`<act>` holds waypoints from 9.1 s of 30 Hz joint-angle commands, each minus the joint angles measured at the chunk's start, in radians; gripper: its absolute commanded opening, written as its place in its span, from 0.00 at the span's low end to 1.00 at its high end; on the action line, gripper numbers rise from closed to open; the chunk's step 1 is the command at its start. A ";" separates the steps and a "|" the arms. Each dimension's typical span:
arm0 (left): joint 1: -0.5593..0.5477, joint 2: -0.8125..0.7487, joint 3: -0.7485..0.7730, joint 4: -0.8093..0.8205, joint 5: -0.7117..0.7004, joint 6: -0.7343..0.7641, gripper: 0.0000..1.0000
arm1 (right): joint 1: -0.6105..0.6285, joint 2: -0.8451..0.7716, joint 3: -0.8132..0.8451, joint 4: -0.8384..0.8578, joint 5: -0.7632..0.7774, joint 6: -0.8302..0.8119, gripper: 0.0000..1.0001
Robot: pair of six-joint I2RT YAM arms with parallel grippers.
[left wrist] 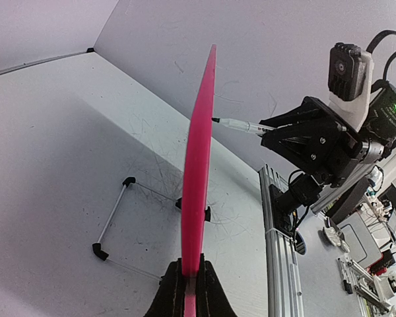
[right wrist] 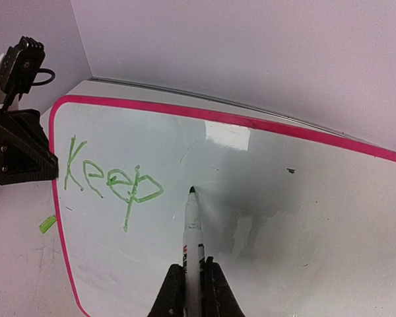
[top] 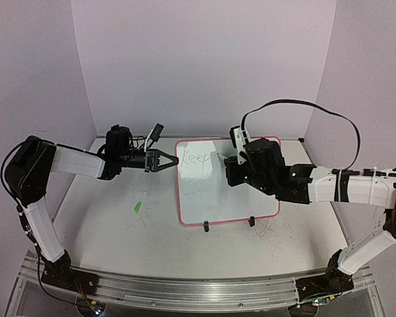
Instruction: Write a sentence on the whiteboard
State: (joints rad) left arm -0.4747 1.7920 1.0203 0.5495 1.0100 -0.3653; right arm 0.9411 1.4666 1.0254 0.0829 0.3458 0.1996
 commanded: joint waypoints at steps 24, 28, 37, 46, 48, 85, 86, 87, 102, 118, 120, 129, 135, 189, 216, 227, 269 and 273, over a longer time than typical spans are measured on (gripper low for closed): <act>-0.001 -0.036 0.020 -0.014 0.011 0.023 0.00 | -0.022 -0.017 -0.018 -0.011 0.009 0.088 0.00; -0.001 -0.036 0.021 -0.014 0.010 0.023 0.00 | -0.023 -0.023 -0.033 -0.012 -0.008 0.098 0.00; -0.001 -0.035 0.021 -0.016 0.012 0.025 0.00 | -0.016 -0.027 -0.058 -0.012 -0.032 0.123 0.00; -0.001 -0.034 0.022 -0.017 0.012 0.026 0.00 | -0.015 -0.013 -0.040 -0.008 -0.035 0.116 0.00; -0.001 -0.034 0.024 -0.017 0.012 0.026 0.00 | -0.015 -0.013 -0.039 -0.009 -0.043 0.118 0.00; -0.001 -0.035 0.025 -0.023 0.013 0.032 0.00 | -0.022 0.011 0.012 0.006 0.084 0.122 0.00; -0.001 -0.036 0.025 -0.023 0.013 0.032 0.00 | -0.023 0.006 0.007 0.004 0.092 0.126 0.00; -0.001 -0.035 0.026 -0.023 0.013 0.032 0.00 | -0.023 0.002 0.002 0.002 0.096 0.128 0.00; -0.001 -0.036 0.027 -0.026 0.013 0.035 0.00 | -0.020 -0.035 -0.058 -0.036 0.022 0.166 0.00; -0.001 -0.036 0.027 -0.030 0.015 0.037 0.00 | -0.013 -0.038 -0.088 -0.040 0.002 0.204 0.00; -0.001 -0.036 0.028 -0.029 0.015 0.037 0.00 | -0.014 -0.038 -0.087 -0.039 0.007 0.203 0.00; -0.001 -0.036 0.026 -0.031 0.015 0.039 0.00 | -0.015 -0.010 -0.041 -0.019 0.030 0.173 0.00; -0.001 -0.039 0.026 -0.033 0.013 0.041 0.00 | -0.024 0.005 -0.019 -0.008 0.040 0.160 0.00; -0.001 -0.029 0.034 -0.051 0.010 0.054 0.00 | -0.044 -0.057 -0.070 -0.026 -0.003 0.185 0.00; 0.000 -0.033 0.036 -0.059 0.010 0.062 0.00 | -0.075 -0.059 -0.029 0.025 -0.011 0.130 0.00; 0.000 -0.031 0.037 -0.063 0.010 0.065 0.00 | -0.080 -0.039 -0.038 0.028 0.003 0.141 0.00; -0.001 -0.032 0.040 -0.073 0.010 0.071 0.00 | -0.082 -0.053 -0.034 0.005 0.050 0.156 0.00; -0.001 -0.032 0.040 -0.074 0.010 0.072 0.00 | -0.082 -0.036 -0.023 0.005 0.031 0.150 0.00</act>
State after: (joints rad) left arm -0.4751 1.7920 1.0267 0.4966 1.0092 -0.3214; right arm 0.8642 1.4051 0.9566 0.0776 0.3691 0.3665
